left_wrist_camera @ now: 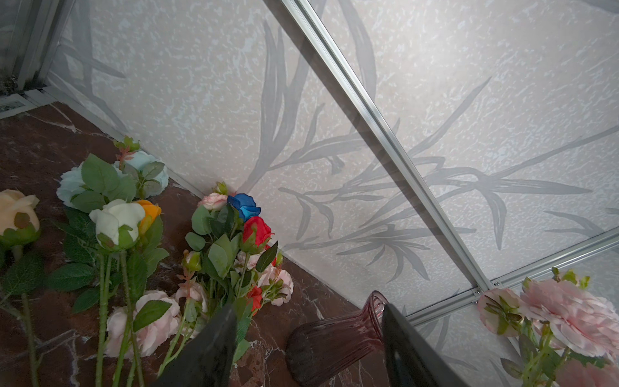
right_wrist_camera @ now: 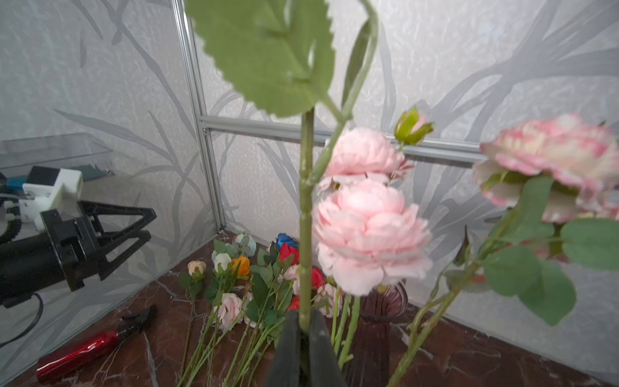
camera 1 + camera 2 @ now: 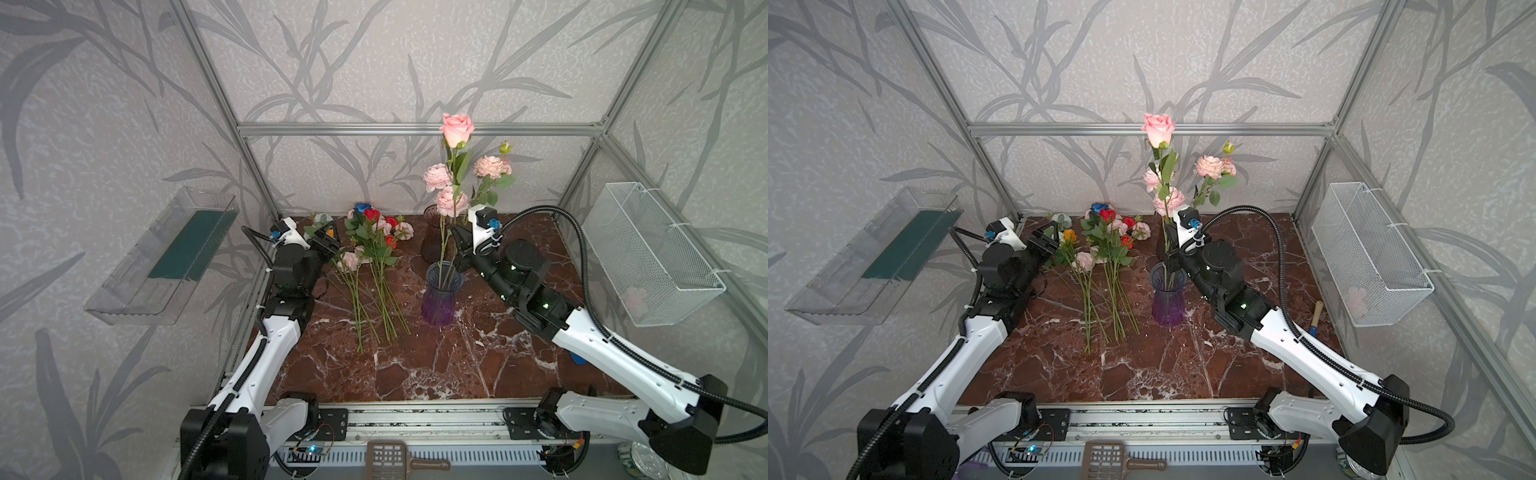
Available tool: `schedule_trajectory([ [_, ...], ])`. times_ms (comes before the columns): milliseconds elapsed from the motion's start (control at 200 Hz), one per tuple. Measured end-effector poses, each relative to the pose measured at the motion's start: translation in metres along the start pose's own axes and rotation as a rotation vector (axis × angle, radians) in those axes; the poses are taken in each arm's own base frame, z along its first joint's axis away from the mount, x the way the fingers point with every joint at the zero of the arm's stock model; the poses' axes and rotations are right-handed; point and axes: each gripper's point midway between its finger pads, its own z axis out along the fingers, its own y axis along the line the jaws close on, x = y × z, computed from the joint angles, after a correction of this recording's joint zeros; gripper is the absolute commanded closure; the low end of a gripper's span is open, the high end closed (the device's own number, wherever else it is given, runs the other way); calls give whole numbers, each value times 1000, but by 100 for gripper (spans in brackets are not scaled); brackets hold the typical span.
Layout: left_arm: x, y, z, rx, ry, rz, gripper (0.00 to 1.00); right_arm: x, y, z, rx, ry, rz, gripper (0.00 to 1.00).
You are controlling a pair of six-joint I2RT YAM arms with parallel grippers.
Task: Arrange the flowers into the vase
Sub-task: 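Lower the pink rose stem into the purple vase with the right gripper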
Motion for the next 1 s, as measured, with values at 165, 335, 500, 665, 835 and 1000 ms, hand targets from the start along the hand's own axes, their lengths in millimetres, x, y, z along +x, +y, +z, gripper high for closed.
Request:
schedule_trajectory([
  [165, 5, 0, 3, 9, 25, -5, 31, 47, -2, 0, 10, 89, 39, 87],
  [335, 4, -5, 4, 26, 28, -9, 31, 48, -4, -5, 12, 86, 68, 78],
  [500, 7, -4, 6, 27, 39, -15, 31, 37, -5, -12, 9, 57, 84, 63],
  [665, 12, -2, 9, 27, 59, -20, 31, 35, -9, -14, 29, 53, 91, 55],
  [835, 15, -3, 14, 32, 80, -33, 31, 41, -16, -17, 68, 86, 85, 50],
  [1000, 21, -2, 19, 37, 109, -45, 32, 47, -24, -19, 107, 131, 85, 45],
])
